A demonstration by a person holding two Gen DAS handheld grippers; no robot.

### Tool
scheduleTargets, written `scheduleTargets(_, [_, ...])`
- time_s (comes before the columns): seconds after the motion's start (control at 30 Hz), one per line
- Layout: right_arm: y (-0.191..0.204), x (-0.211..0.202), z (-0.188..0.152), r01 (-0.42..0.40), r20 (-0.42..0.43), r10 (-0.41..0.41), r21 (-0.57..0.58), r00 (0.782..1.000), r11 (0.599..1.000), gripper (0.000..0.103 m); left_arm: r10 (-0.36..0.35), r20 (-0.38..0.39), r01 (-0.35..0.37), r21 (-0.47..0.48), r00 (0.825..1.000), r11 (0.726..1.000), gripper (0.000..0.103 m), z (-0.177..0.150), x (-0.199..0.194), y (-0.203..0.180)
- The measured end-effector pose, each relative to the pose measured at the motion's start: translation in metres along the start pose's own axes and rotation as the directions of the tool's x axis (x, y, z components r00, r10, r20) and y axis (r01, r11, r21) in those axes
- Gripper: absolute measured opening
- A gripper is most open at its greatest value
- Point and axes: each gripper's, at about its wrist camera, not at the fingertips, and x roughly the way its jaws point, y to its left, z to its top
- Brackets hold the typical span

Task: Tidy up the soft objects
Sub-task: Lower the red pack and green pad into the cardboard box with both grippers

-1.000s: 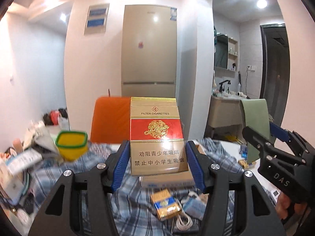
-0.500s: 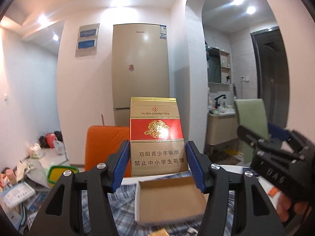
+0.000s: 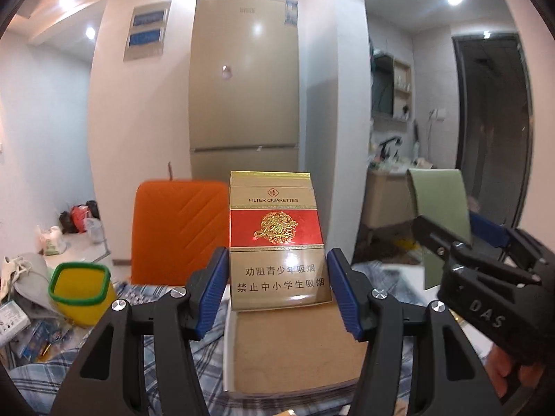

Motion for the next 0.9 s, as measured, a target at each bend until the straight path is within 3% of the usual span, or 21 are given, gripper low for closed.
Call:
scheduleTargets(0.13, [0.005, 0.034, -0.022, -0.009, -0.091, 0.008, -0.018, 0.996, 1.000, 0.071, -0.006, -0.129, 0.004, -0.018, 0.992, 1.000, 0.056, -0.021, 0.030, 0.010])
scheduleTargets(0.23, [0.008, 0.054, -0.042, -0.025, -0.163, 0.022, -0.016, 0.986, 1.000, 0.071, 0.005, -0.183, -0.011, -0.033, 0.983, 0.999, 0.056, -0.035, 0.045, 0.016])
scheduleTargets(0.33, [0.012, 0.071, -0.065, -0.036, -0.238, 0.030, -0.022, 0.971, 0.999, 0.071, 0.027, -0.213, -0.029, -0.008, 0.977, 1.000, 0.056, -0.046, 0.056, 0.015])
scheduleTargets(0.47, [0.018, 0.086, -0.086, -0.043, -0.295, 0.027, -0.046, 0.955, 0.998, 0.071, -0.019, -0.267, 0.006, -0.052, 0.963, 0.999, 0.056, -0.065, 0.074, 0.019])
scheduleTargets(0.67, [0.011, 0.108, -0.109, -0.060, -0.380, 0.054, -0.004, 0.924, 0.998, 0.071, 0.015, -0.325, -0.024, -0.026, 0.946, 0.999, 0.056, -0.081, 0.092, 0.015])
scheduleTargets(0.9, [0.012, 0.120, -0.126, -0.053, -0.423, 0.038, -0.023, 0.905, 0.998, 0.071, 0.011, -0.348, -0.022, -0.027, 0.937, 0.999, 0.056, -0.084, 0.098, 0.016])
